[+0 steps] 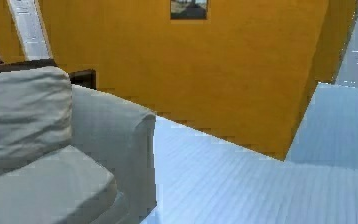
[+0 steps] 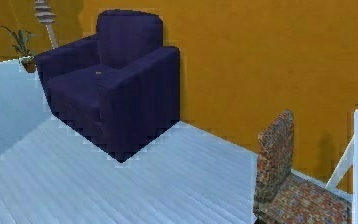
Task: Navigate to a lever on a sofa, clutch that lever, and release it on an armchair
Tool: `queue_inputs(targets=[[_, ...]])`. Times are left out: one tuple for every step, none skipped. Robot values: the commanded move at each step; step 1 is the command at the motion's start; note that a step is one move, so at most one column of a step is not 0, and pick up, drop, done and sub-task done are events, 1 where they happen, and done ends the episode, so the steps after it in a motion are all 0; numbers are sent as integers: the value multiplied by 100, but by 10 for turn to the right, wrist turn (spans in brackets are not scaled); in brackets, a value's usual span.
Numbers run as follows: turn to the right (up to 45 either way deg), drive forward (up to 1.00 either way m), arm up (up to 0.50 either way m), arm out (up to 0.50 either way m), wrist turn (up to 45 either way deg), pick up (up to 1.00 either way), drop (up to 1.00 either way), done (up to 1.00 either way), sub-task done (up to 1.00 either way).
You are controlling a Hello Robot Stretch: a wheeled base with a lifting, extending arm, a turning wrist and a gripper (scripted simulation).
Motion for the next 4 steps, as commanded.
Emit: queue_inputs(targets=[[0,10,0,0,0,0,0,0,0],[-450,0,0,0,0,0,0,0,0],[-450,0,0,0,0,0,0,0,0],[-30,0,0,0,0,0,0,0,0]])
